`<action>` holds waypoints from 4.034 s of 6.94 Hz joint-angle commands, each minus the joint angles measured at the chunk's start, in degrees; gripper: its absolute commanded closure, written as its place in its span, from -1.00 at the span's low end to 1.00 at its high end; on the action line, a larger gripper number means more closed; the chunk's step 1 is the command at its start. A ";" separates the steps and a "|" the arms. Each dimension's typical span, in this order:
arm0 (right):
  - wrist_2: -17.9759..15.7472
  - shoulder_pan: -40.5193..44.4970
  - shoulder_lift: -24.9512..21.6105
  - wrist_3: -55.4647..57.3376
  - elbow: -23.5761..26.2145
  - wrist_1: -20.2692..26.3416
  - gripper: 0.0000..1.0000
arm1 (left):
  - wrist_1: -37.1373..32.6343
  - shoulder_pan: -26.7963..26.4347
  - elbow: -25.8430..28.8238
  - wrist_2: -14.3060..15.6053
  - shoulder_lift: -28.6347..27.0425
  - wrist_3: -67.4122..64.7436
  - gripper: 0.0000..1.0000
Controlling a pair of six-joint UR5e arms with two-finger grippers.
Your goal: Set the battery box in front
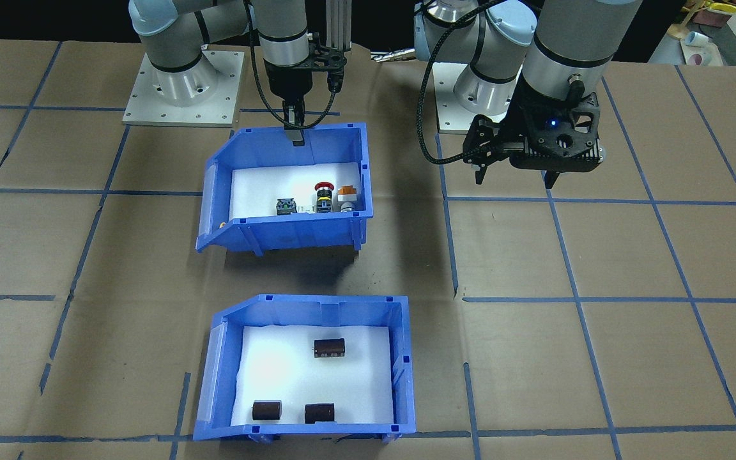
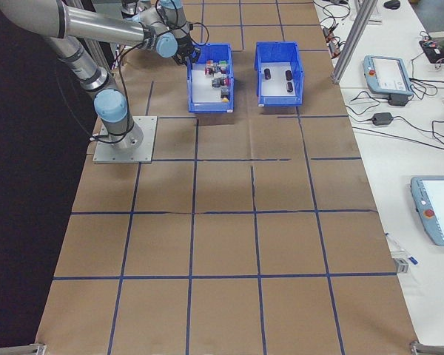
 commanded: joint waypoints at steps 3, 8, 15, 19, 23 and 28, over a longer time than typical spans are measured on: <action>0.23 1.96 4.21 3.33 -0.09 -1.11 -0.74 | 2.11 0.10 -0.08 0.00 -1.91 0.06 -0.97; -0.73 0.40 2.56 3.42 -8.68 5.62 -1.00 | 2.91 0.10 0.45 -0.17 -2.71 -0.56 -0.97; -0.82 -22.54 1.76 25.36 -21.27 14.97 -1.00 | 2.99 0.10 0.53 -0.17 -2.71 -0.82 -0.97; -1.08 -24.30 10.44 49.77 -27.68 16.80 -1.00 | 3.17 0.10 0.44 -0.17 -2.71 -0.82 -0.97; 1.47 -27.83 14.39 70.97 -40.66 33.67 -1.00 | 3.87 0.10 0.18 -0.35 -2.79 -1.00 -0.98; 0.68 -30.55 11.69 67.49 -36.57 30.71 -1.00 | 3.00 0.10 -0.25 -7.39 -1.57 -0.56 -0.97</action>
